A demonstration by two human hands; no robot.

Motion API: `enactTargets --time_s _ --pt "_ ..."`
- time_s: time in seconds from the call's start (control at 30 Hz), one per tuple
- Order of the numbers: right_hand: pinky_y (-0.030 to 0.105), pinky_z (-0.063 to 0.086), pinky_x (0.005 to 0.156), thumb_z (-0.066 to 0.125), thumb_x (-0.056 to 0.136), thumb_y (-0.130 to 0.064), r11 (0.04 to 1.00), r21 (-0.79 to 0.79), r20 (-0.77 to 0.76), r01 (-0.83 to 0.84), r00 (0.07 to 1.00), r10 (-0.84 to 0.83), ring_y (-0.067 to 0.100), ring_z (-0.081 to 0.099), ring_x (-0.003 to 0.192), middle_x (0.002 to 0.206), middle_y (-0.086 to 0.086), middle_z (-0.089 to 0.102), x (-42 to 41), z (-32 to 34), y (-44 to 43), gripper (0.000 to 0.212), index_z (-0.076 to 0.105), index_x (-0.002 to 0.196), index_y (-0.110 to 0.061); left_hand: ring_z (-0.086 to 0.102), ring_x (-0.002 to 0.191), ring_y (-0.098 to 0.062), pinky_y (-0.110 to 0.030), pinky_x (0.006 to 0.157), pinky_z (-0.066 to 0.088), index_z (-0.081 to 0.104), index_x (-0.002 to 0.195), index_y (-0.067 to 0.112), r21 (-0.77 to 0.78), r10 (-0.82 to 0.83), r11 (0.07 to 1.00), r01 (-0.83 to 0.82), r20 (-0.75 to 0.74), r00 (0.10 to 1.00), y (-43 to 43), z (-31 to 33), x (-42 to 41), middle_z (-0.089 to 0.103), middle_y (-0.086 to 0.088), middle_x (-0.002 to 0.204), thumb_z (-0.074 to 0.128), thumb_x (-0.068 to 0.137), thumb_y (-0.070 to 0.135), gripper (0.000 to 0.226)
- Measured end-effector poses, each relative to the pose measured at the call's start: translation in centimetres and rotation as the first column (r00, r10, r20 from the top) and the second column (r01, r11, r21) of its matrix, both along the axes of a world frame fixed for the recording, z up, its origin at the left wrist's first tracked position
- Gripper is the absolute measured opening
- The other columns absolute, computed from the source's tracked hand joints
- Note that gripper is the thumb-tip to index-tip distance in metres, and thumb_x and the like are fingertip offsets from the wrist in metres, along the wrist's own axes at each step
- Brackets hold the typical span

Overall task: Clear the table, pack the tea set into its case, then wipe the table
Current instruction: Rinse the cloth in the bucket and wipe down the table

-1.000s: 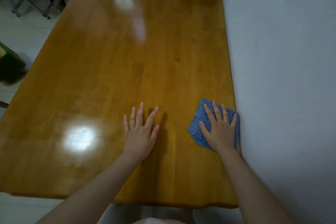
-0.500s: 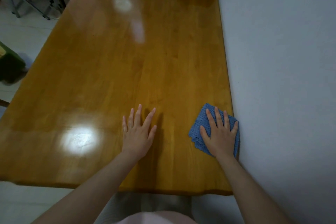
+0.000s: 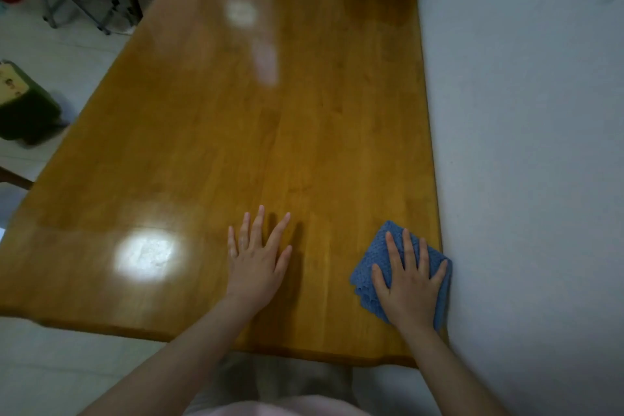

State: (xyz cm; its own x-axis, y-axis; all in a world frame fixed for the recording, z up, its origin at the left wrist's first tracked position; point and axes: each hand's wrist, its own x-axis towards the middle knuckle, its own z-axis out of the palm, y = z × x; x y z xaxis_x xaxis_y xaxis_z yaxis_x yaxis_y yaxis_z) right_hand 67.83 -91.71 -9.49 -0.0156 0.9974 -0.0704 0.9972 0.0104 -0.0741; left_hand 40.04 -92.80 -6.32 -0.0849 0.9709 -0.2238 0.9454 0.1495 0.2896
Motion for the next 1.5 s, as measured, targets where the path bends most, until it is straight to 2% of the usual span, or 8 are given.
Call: enactTargets --time_s 0.07,0.2,0.33,0.5,0.8,0.93,1.03,1.5 --pt "0.071 0.014 0.109 0.012 0.096 -0.062 1.0 -0.003 0.001 -0.014 1.0 0.014 0.034 0.026 0.144 0.159 0.004 0.027 -0.9 0.1 -0.2 0.068 0.025 0.153 -0.029 -0.015 0.148 -0.025 -0.047 0.115 -0.014 -0.004 0.148 0.05 0.011 0.015 1.0 -0.015 -0.003 1.0 -0.1 -0.3 -0.6 -0.01 0.0 0.162 0.001 0.089 0.062 0.061" --pt "0.07 0.009 0.111 0.024 0.094 -0.06 0.998 -0.012 -0.013 -0.068 0.998 0.068 0.033 0.024 0.146 0.159 0.003 0.025 -4.8 0.2 -0.6 0.067 0.027 0.153 -0.029 -0.012 0.148 -0.025 -0.05 0.117 -0.01 0.001 0.149 0.049 0.028 0.045 0.999 -0.045 0.017 0.999 -0.2 -0.6 -2.5 -0.006 0.0 0.162 0.005 0.09 0.061 0.06" --pt "0.069 0.007 0.112 0.025 0.094 -0.06 0.994 -0.013 -0.012 -0.113 0.994 0.113 0.032 0.021 0.147 0.16 0.002 0.023 -8.9 0.2 -0.9 0.067 0.026 0.153 -0.029 -0.009 0.149 -0.026 -0.052 0.118 -0.005 0.004 0.15 0.048 0.03 0.081 0.996 -0.082 0.016 0.997 -0.5 -0.6 -5.2 -0.004 -0.001 0.163 0.006 0.09 0.061 0.061" --pt "0.069 0.008 0.112 0.027 0.094 -0.058 0.993 -0.026 -0.004 -0.119 0.993 0.119 0.032 0.019 0.147 0.161 0.004 0.021 -14.9 0.1 -1.1 0.069 0.028 0.153 -0.023 -0.008 0.149 -0.026 -0.053 0.118 -0.003 0.004 0.15 0.048 0.025 0.113 0.993 -0.113 0.007 0.994 -1.3 -0.6 -9.9 -0.003 -0.001 0.163 0.007 0.091 0.061 0.061" --pt "0.07 0.009 0.112 0.027 0.094 -0.057 0.992 -0.043 -0.014 -0.122 0.992 0.122 0.033 0.019 0.148 0.161 0.005 0.021 -27.2 0.1 -1.9 0.069 0.026 0.153 -0.022 -0.012 0.148 -0.024 -0.05 0.118 -0.008 -0.006 0.147 0.05 0.007 0.121 0.993 -0.121 0.011 0.993 -2.4 -0.2 -21.0 -0.008 0.0 0.162 0.003 0.09 0.062 0.058" --pt "0.07 0.008 0.112 0.028 0.094 -0.056 0.995 -0.045 -0.029 -0.09 0.996 0.089 0.033 0.017 0.148 0.161 0.005 0.02 -33.2 0.2 -2.3 0.068 0.025 0.153 -0.022 -0.01 0.149 -0.025 -0.052 0.118 -0.005 -0.001 0.148 0.048 0.01 0.094 0.996 -0.094 0.005 0.996 -3.0 0.1 -26.3 -0.004 -0.001 0.162 0.004 0.091 0.061 0.059" --pt "0.07 0.009 0.112 0.027 0.094 -0.056 0.996 -0.046 -0.038 -0.071 0.997 0.069 0.033 0.018 0.148 0.161 0.005 0.021 -36.8 0.3 -2.3 0.067 0.027 0.153 -0.023 -0.013 0.148 -0.023 -0.05 0.118 -0.007 -0.006 0.147 0.05 0.007 0.083 0.997 -0.083 0.0 0.997 -3.2 0.4 -30.0 -0.007 0.0 0.162 0.002 0.091 0.063 0.058" --pt "0.069 0.008 0.112 0.028 0.095 -0.056 0.981 -0.028 -0.056 -0.194 0.98 0.192 0.033 0.016 0.148 0.161 0.003 0.019 -45.9 0.3 -2.1 0.067 0.025 0.154 -0.025 -0.007 0.149 -0.026 -0.05 0.117 -0.01 0.007 0.15 0.047 0.032 0.163 0.986 -0.162 -0.05 0.985 -3.5 -0.5 -38.1 0.001 -0.002 0.163 0.009 0.094 0.06 0.058"
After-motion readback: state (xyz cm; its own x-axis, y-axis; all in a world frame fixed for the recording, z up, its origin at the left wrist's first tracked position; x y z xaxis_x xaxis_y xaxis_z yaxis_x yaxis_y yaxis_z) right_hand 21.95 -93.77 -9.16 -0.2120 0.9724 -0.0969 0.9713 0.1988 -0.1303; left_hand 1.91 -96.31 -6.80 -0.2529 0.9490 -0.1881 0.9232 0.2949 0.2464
